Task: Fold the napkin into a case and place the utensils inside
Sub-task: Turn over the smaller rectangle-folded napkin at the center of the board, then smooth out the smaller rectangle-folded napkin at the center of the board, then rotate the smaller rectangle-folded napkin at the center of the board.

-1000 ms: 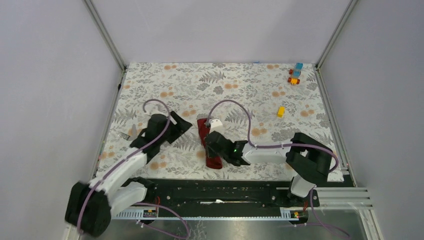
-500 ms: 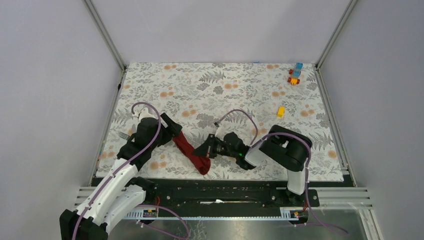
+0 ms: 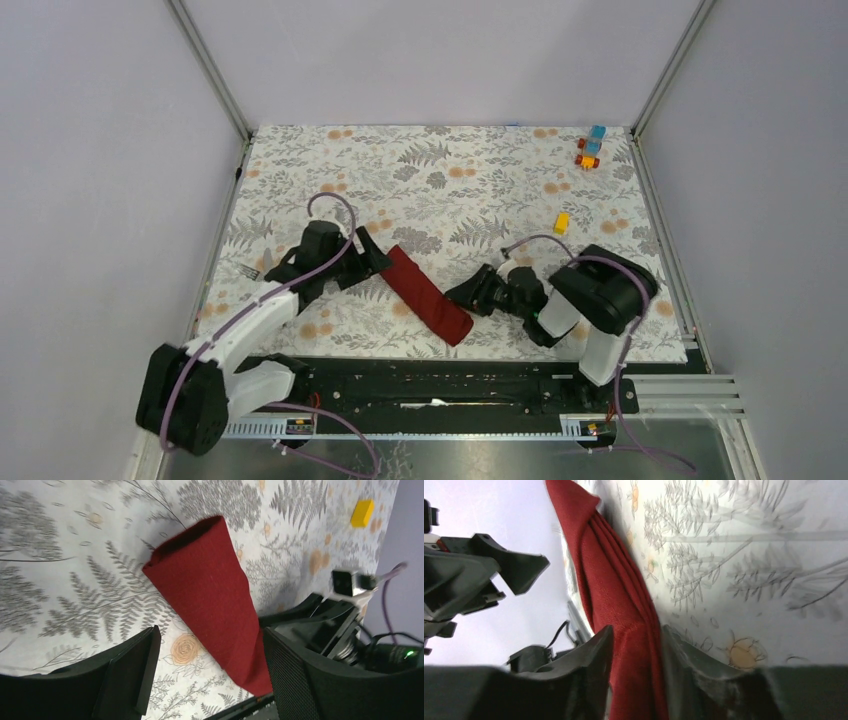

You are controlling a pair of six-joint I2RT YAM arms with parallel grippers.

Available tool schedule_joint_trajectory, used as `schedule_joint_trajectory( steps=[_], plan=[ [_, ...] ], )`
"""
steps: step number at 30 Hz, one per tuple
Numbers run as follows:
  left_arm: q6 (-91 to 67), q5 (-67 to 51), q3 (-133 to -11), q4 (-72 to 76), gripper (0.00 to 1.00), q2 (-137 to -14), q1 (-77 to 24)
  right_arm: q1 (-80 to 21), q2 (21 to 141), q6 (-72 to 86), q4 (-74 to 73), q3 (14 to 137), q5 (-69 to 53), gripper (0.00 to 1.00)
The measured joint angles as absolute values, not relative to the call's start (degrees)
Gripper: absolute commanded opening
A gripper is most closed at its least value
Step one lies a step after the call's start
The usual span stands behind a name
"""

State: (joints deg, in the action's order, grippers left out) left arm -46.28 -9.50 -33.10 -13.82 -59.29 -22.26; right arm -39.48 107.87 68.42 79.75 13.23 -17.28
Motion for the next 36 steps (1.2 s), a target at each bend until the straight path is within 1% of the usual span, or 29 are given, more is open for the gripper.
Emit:
schedule_joint_trajectory(
  steps=[2,5,7,8,9,10,13,14,16,19,22,23,26,29,30,31,32,34,36],
  plan=[
    [-45.9,-12.9,-33.5,-11.8,0.73,-63.2,-22.4,-36.8,101.1,65.2,70.2,13.5,-17.7,0.62],
    [-45.9,-18.0,-34.4,-7.9,0.63,-68.5,-22.5,-36.4,88.6,56.0,47.2,20.0,-17.0,0.65],
    [-46.5,-20.8,-35.0,-4.6,0.53,-71.5,-22.6,-37.1,82.5,48.9,33.1,26.6,-15.0,0.64],
    [-46.8,-22.1,-35.5,-2.7,0.48,-73.1,-22.6,-37.3,80.2,46.0,28.2,29.3,-14.2,0.59],
    [-47.1,-23.2,-36.1,-0.7,0.44,-74.9,-22.6,-37.5,78.0,43.1,23.3,32.1,-14.0,0.52],
    [-47.4,-24.2,-36.7,1.3,0.43,-76.8,-22.7,-37.9,76.6,40.7,19.4,34.7,-14.2,0.4],
    [-48.1,-25.4,-38.1,5.4,0.39,-82.2,-22.7,-40.3,76.2,38.0,14.3,38.5,-16.6,0.2],
    [-48.1,-25.3,-38.5,6.2,0.38,-83.7,-22.7,-41.4,76.6,38.0,13.9,38.4,-17.7,0.18],
    [-47.9,-24.6,-39.4,7.5,0.34,-87.7,-22.7,-43.6,78.0,39.0,14.0,36.9,-19.9,0.16],
    [-47.5,-23.2,-39.9,8.3,0.33,-91.6,-22.5,-45.0,79.8,40.8,13.0,32.0,-20.4,0.16],
    [-47.2,-22.5,-40.2,9.4,0.32,-95.5,-22.1,-44.9,79.9,41.6,5.8,28.7,-14.3,0.18],
    [-47.0,-22.7,-40.6,9.4,0.35,-95.7,-22.0,-44.9,79.8,42.2,5.1,28.7,-13.7,0.19],
    [-45.8,-22.9,-41.1,9.4,0.51,-95.7,-22.2,-45.3,78.6,41.6,0.3,31.1,-9.2,0.24],
    [-44.4,-23.4,-41.7,6.9,0.6,-93.3,-22.3,-47.4,77.7,40.0,-7.6,36.2,-5.2,0.37],
    [-43.9,-23.4,-41.8,5.3,0.62,-91.7,-22.3,-48.1,77.5,39.4,-9.3,38.4,-5.1,0.4],
    [-43.5,-23.6,-42.1,3.6,0.62,-89.8,-22.3,-48.6,77.2,38.9,-10.4,40.5,-5.3,0.42],
    [-43.2,-23.8,-42.5,2.3,0.6,-87.8,-22.3,-48.9,77.1,38.6,-10.7,42.1,-5.7,0.43],
    [-43.0,-24.4,-43.7,1.3,0.51,-85.4,-22.2,-49.1,77.1,38.2,-9.8,45.1,-7.2,0.43],
    [-43.0,-25.0,-45.3,1.5,0.48,-85.1,-22.0,-49.1,77.7,38.2,-8.0,46.3,-8.0,0.42]
  ],
)
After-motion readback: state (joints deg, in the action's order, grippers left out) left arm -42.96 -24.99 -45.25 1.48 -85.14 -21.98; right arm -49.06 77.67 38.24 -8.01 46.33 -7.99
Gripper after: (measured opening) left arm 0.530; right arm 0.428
